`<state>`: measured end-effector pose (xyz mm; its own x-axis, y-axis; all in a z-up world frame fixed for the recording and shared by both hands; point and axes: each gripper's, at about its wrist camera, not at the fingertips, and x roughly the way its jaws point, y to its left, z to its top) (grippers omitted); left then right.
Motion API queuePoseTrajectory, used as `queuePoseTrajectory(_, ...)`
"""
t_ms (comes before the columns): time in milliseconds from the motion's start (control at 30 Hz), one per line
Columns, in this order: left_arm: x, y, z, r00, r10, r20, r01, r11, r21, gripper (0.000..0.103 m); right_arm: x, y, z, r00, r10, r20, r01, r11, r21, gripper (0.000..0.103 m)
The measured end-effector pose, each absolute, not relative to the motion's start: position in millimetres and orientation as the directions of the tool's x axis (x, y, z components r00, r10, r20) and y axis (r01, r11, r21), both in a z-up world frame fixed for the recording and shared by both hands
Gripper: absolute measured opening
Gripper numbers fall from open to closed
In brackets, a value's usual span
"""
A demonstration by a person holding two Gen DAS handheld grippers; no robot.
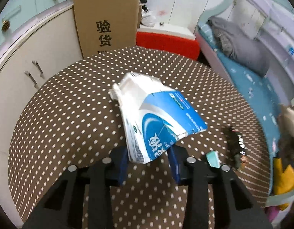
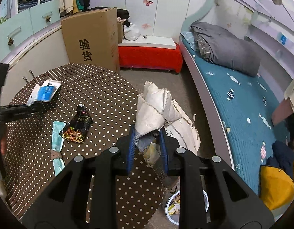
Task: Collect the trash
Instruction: 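Grasp the newspaper bundle with right tool while left tool grasps blue-white tissue pack, then carry the newspaper bundle and tissue pack with both tools over the bucket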
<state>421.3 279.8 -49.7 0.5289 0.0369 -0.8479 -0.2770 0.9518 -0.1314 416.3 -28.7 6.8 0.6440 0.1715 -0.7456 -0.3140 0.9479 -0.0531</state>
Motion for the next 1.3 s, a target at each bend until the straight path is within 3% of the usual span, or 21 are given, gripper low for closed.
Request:
queuePoseTrajectory(433, 341.3, 220.9, -5.2, 0.627, -0.036, -0.778, -0.132, 0.98, -0.152, 0.031, 375.6, -56.4, 27.2, 0.675, 0.178, -0.716, -0.282, 0.959, -0.028, 0.023)
queuePoseTrajectory(1300, 365.8, -4.5, -32.5, 0.534, -0.255, -0.806, 0.222, 0.962, -0.157, 0.031, 317.0, -200.1, 3.0, 0.664, 0.043, -0.746, -0.041, 0.999, 0.021, 0.023)
